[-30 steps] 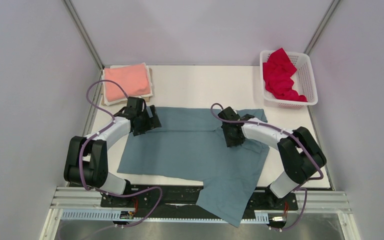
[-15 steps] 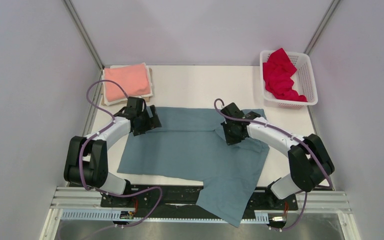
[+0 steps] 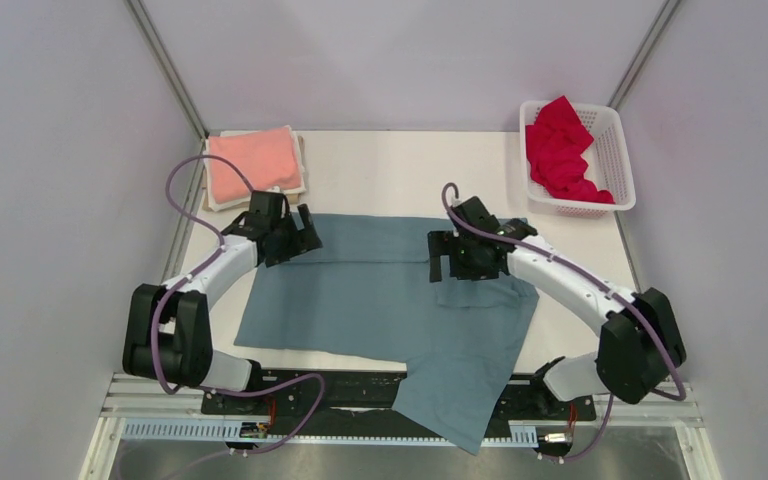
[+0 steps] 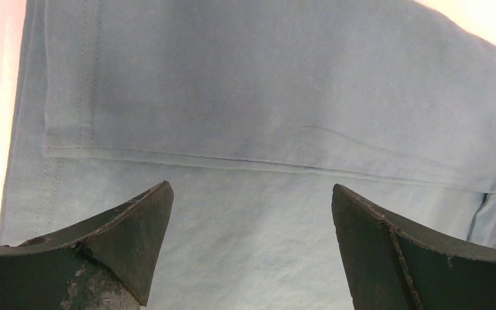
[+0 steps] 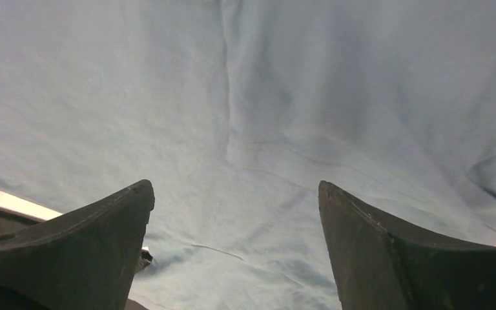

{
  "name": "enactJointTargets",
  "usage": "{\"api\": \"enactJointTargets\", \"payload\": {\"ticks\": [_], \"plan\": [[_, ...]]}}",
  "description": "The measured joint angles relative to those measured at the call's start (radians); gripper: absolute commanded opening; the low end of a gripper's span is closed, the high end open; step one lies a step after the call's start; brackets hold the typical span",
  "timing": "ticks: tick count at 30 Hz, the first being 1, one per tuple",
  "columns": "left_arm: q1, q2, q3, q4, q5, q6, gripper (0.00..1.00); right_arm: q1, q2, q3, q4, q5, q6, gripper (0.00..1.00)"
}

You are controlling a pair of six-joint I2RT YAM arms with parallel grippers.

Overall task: Fold and stack the t-shirts
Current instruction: Fold the flattened tshirt in 1/3 of the way

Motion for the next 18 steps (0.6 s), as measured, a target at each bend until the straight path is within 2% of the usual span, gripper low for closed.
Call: {"api": "enactJointTargets", "payload": {"ticks": [4, 7, 10, 18], "plan": [[0.0, -0.001, 0.033, -0.006, 0.001, 0.0, 1.0, -0.108, -0.078, 0.0, 0.013, 0.01, 0.008, 1.0], [0.0, 0.027, 0.084, -0.005, 0.006, 0.0, 1.0, -0.231, -0.066, -0.001, 0.058, -0.001, 0.013, 1.0], [0.0, 0.105, 0.158, 0.002, 0.007, 0.0, 1.0, -0.311, 0.009, -0.001, 0.112, 0.021, 0.018, 1.0], [0.016, 0.325, 0.249, 0.016, 0.013, -0.004, 1.0, -0.374, 0.314, 0.068, 0.168, 0.096, 0.019, 1.0]]}}
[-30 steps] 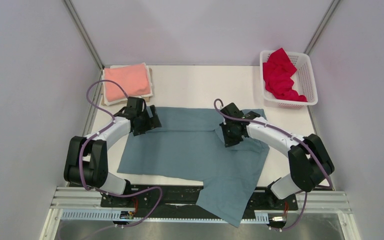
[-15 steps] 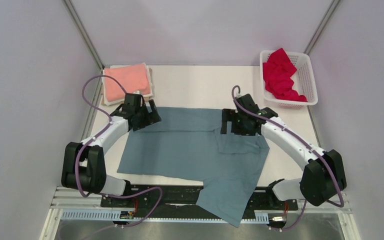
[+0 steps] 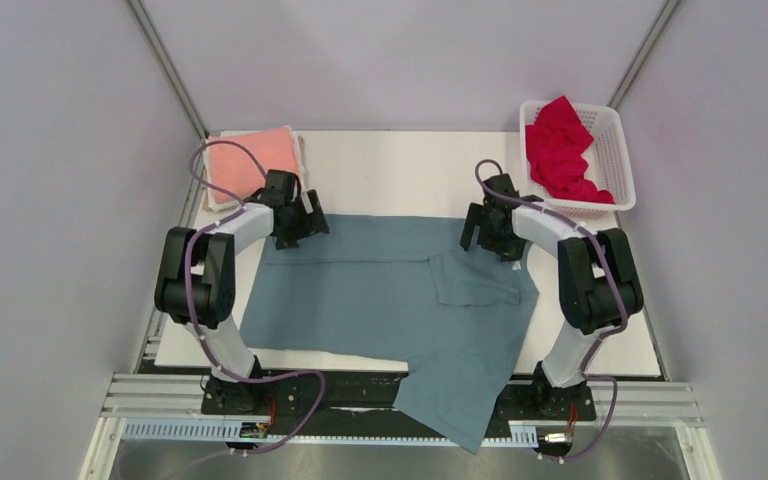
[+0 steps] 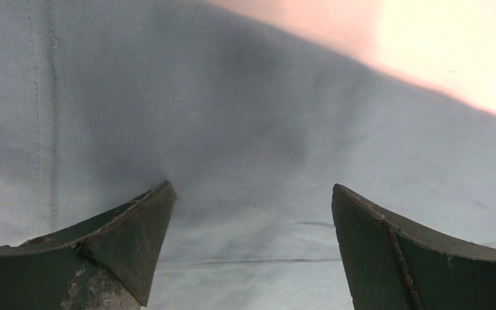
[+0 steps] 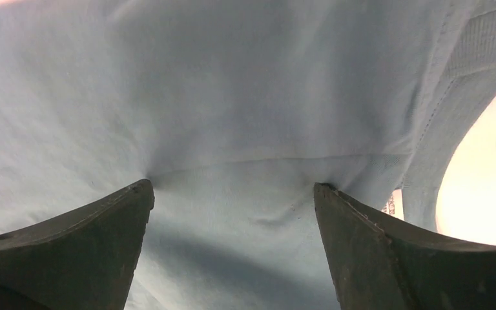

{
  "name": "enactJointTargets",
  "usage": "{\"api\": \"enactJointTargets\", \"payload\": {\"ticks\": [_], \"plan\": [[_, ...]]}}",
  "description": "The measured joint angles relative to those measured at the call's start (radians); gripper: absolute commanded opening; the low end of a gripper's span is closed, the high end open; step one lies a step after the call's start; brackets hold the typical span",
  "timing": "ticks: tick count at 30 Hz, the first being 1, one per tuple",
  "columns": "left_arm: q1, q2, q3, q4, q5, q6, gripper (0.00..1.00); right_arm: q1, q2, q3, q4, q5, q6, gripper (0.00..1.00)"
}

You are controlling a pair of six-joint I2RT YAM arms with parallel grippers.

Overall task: Fold and stack the t-shirts
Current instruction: Fold the flattened tshirt in 1/3 of the way

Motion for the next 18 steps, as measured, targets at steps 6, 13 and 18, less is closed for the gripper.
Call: {"api": "enactJointTargets", "payload": {"ticks": [6, 13, 18], "plan": [[0.023, 0.051, 0.047, -0.008, -0.023, -0.01, 1.0, -0.032, 0.116, 0.137, 0.047, 0.004, -0.033, 1.0], [0.052, 0.125, 0.137, -0.031, -0.053, -0.026, 1.0, -0.056, 0.249, 0.304, 0.109, 0.008, -0.115, 1.0], [0.052, 0.144, 0.182, -0.061, -0.07, -0.022, 1.0, -0.058, 0.28, 0.346, 0.137, -0.005, -0.167, 1.0]]}}
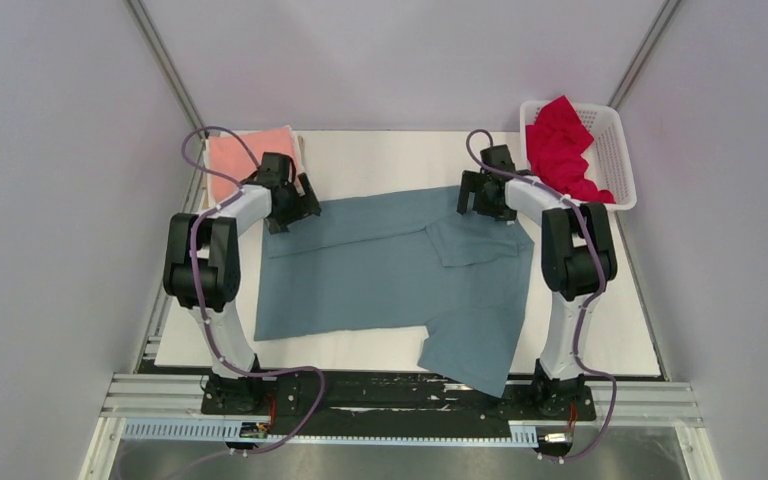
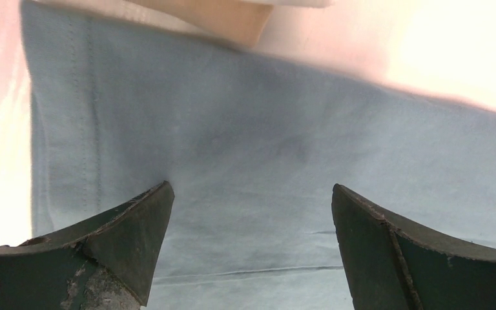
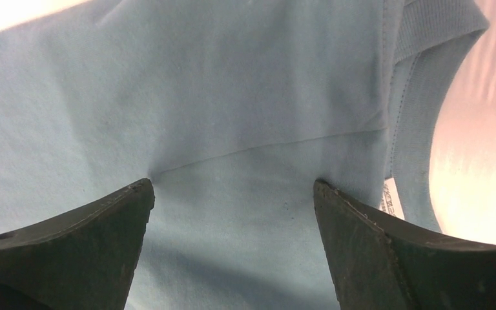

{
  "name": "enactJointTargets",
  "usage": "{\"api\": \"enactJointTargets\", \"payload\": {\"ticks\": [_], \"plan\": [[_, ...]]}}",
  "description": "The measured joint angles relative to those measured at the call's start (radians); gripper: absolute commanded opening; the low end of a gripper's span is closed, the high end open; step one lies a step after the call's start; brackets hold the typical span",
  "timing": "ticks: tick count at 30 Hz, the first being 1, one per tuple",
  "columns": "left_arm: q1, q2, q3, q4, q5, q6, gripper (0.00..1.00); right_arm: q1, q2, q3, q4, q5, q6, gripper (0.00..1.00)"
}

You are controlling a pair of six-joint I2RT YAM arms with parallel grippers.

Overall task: Fold and stack the t-shirts
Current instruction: Fold the flattened tshirt in 1/3 of the way, then grab the side of the flattened tshirt closest away from the robot with both arms

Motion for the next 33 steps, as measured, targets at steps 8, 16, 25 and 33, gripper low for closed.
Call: {"api": "enactJointTargets", "payload": {"ticks": [8, 16, 25, 33], "plan": [[-0.06, -0.235, -0.064, -0.133, -0.157, -0.019, 1.0, 0.073, -0.266, -0.177, -0.01, 0.048, -0.042, 1.0], [-0.154, -0.837, -0.423, -0.378, -0.322, -0.285, 1.0, 0.143, -0.724, -0.468, 0.014, 0.052, 0.064, 1.0], [-0.152, -1.198, -0.784, -0.549, -0.342, -0.568, 0.99, 0.134, -0.757, -0.592, -0.008, -0.004, 0.12, 1.0], [-0.152, -1.163, -0.874, -0.492, -0.323, -0.706, 0.8, 0.134, -0.794, -0.612, -0.012, -0.031, 0.122, 1.0]]}}
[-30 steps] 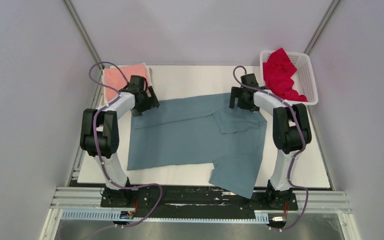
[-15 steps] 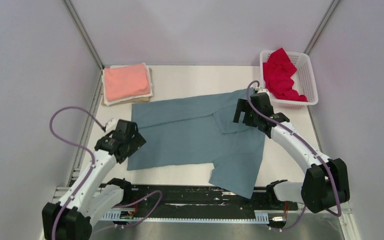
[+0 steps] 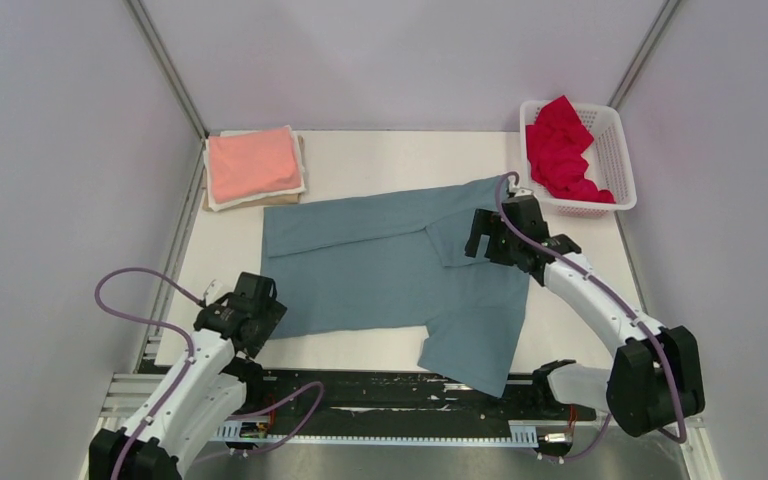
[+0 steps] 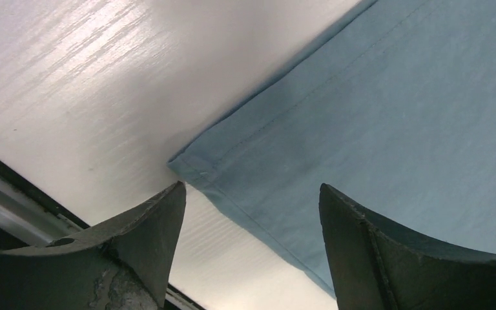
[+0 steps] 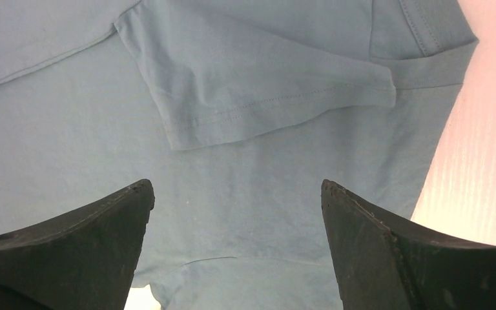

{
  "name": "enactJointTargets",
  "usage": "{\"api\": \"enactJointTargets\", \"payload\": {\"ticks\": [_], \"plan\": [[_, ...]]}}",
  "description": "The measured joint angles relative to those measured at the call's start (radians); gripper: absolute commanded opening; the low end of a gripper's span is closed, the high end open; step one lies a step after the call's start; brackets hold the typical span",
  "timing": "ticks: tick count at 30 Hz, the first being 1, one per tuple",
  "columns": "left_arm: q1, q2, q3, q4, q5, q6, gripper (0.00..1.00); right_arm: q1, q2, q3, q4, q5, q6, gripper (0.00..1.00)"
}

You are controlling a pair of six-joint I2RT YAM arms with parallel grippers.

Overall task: Fold and stack the t-shirts
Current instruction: Grab the side of the flattened tshirt closest away from the robot with both arms

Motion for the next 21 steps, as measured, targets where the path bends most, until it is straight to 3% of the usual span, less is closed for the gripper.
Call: {"api": "enactJointTargets", "payload": {"ticks": [3, 5, 14, 17, 21], "plan": [[0.0, 0.015, -0.001, 0.028, 0.0, -0.016, 0.77, 0.0, -0.023, 0.0, -0.001, 0.005, 0.0, 1.0], [0.0, 0.036, 0.001, 0.047, -0.007, -0.025, 0.67, 0.0, -0.036, 0.0, -0.003, 0.007, 0.0, 1.0], [0.001, 0.134, 0.0, 0.138, -0.024, -0.052, 0.01, 0.015, -0.083, 0.0, -0.077, 0.013, -0.005, 0.97], [0.0, 0.16, 0.005, 0.166, -0.023, -0.055, 0.0, 0.098, -0.086, 0.0, -0.143, 0.044, -0.006, 0.94], [0.0, 0.173, 0.006, 0.193, -0.02, -0.054, 0.0, 0.335, -0.07, 0.003, -0.261, 0.05, -0.012, 0.87]]}}
